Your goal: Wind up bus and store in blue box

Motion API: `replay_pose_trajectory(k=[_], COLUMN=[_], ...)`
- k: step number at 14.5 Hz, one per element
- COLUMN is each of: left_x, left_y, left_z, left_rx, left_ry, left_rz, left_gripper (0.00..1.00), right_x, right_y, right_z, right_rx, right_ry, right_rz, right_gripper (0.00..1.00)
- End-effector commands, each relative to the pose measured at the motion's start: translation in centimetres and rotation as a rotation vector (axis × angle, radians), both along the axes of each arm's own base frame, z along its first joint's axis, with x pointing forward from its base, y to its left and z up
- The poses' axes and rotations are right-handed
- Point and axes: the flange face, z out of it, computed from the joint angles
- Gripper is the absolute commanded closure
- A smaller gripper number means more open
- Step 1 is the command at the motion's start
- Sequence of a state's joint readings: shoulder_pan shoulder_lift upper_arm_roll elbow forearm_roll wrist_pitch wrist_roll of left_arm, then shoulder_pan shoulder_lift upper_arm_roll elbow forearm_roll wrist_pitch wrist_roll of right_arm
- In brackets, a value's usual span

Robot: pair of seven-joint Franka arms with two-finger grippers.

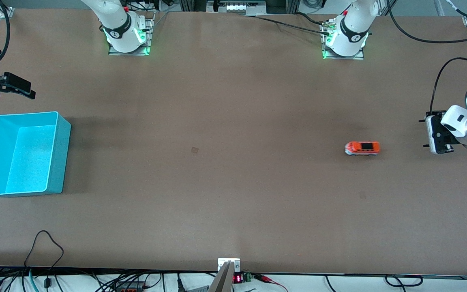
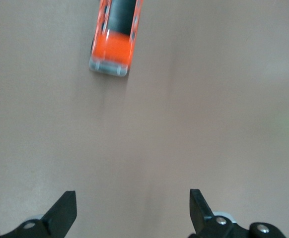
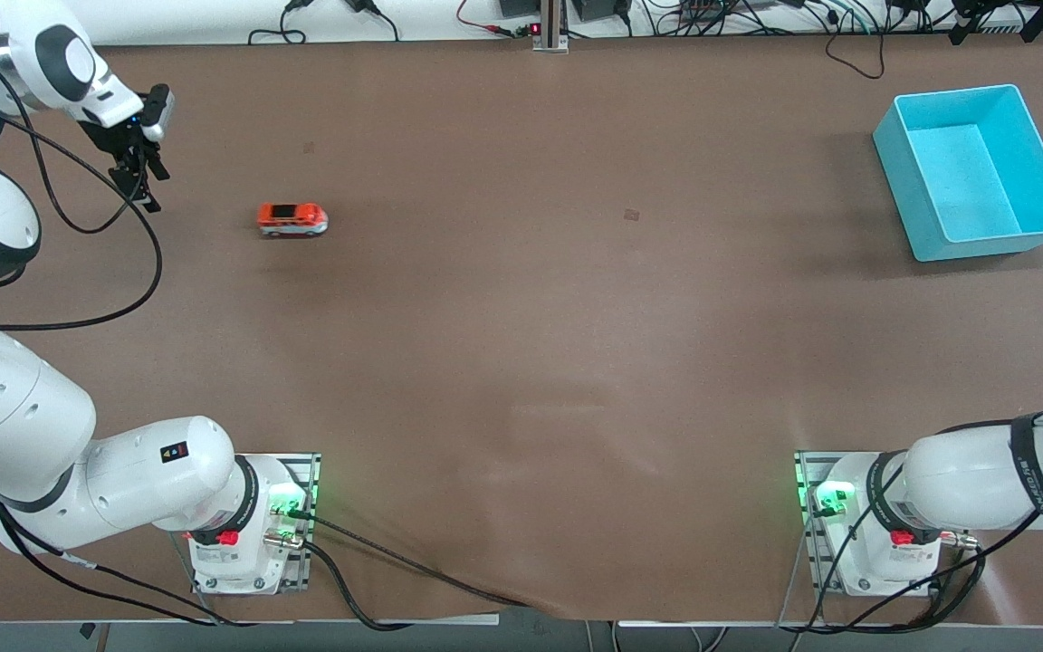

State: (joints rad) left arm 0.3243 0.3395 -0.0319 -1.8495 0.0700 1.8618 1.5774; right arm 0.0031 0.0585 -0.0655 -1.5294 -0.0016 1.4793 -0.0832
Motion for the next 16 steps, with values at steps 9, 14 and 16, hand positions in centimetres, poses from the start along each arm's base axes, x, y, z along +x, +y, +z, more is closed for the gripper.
replay_pose_trajectory(k=[9,14,16], left_x=[0.1,-1.2,-1.4], left_y=[-12.3,-19.6,-20.4], left_z=[15.5,23.1,25.0], left_rx=[0.359,0.492,0.491], left_ry=[0.056,0.02,0.011], left_rz=[0.38,0.652,0.757], left_gripper=[0.0,0.0,0.0], right_x=[0.8,1.9,2.1], right_y=[-0.3,-0.6,-1.0], right_z=[-0.6,-0.5,-0.8], right_rx=[0.015,0.006,0.008], right_ry=[0.007,-0.051,-0.051], right_rz=[-0.012,-0.006,-0.015], right_gripper=[0.0,0.0,0.0])
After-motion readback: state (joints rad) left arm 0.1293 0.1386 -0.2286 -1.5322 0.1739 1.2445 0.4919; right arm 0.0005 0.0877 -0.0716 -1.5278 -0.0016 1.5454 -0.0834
